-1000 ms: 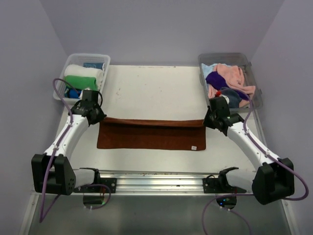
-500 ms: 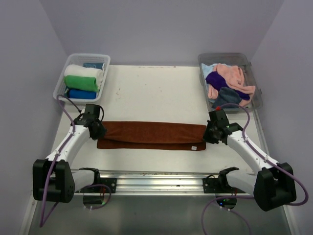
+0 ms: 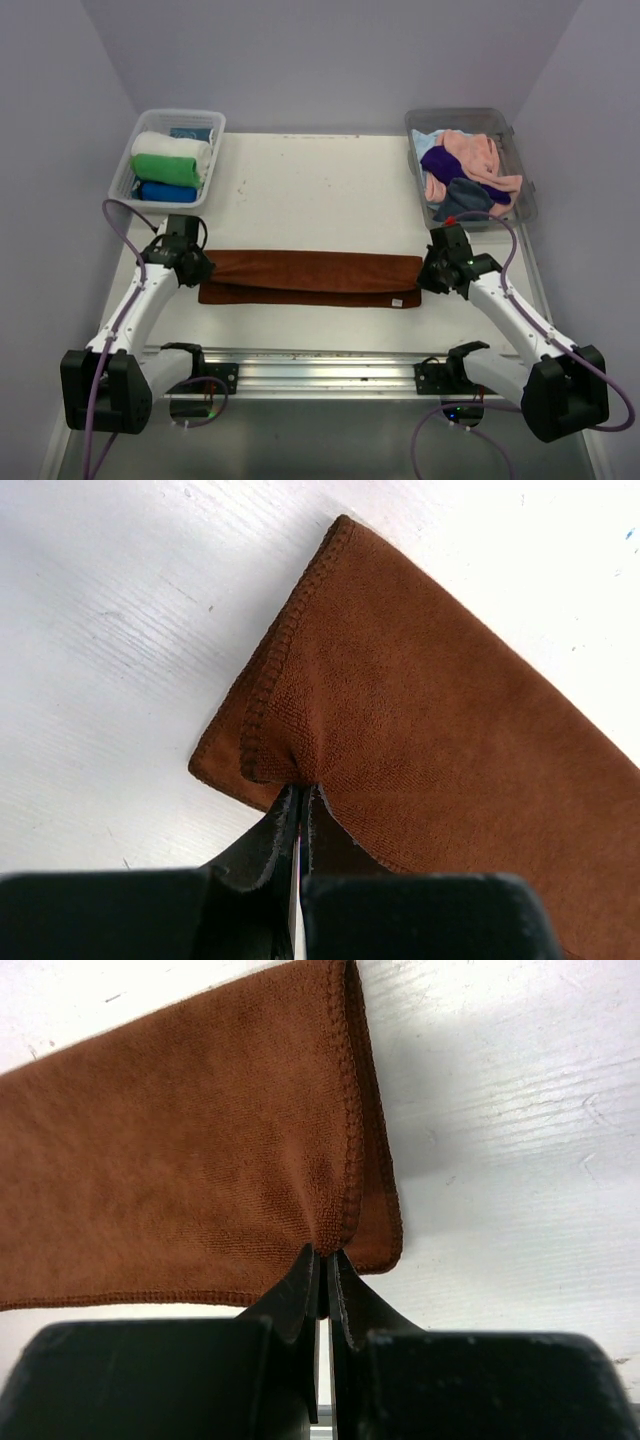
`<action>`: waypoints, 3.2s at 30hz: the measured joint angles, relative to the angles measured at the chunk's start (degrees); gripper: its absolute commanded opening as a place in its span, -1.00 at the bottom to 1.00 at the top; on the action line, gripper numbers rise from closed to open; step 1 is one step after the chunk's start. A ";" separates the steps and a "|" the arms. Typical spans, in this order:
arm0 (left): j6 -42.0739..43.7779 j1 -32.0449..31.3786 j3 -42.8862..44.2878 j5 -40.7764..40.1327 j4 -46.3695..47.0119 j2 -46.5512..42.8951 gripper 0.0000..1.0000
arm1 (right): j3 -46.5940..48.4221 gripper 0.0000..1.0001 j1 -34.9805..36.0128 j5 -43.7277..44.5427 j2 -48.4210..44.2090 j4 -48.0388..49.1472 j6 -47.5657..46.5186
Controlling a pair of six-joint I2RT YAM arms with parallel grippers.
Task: Roll the towels
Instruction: Fold the towel
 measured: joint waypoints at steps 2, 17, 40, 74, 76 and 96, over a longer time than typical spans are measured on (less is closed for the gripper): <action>-0.04 0.00 0.15 0.04 -0.39 -0.44 -1.00 | 0.26 -1.00 0.00 0.22 -0.11 0.02 0.00; -4.46 0.00 -5.46 1.66 -0.96 0.37 -1.00 | -2.69 -1.00 0.00 -0.24 2.51 1.14 1.03; 0.66 0.02 2.91 -1.40 0.94 3.91 -0.14 | 5.42 -0.55 -0.35 2.34 5.27 -0.22 -4.74; 3.54 7.19 4.13 0.68 7.19 17.84 0.02 | 0.46 -0.60 0.50 -1.57 15.06 5.22 -4.59; 4.09 7.28 4.13 -0.09 7.17 16.00 0.00 | 0.46 -0.59 0.50 -1.44 14.82 5.18 -4.85; 5.99 9.46 1.84 1.75 9.97 21.68 -0.20 | 0.48 -0.58 0.48 -0.57 13.97 4.79 -5.51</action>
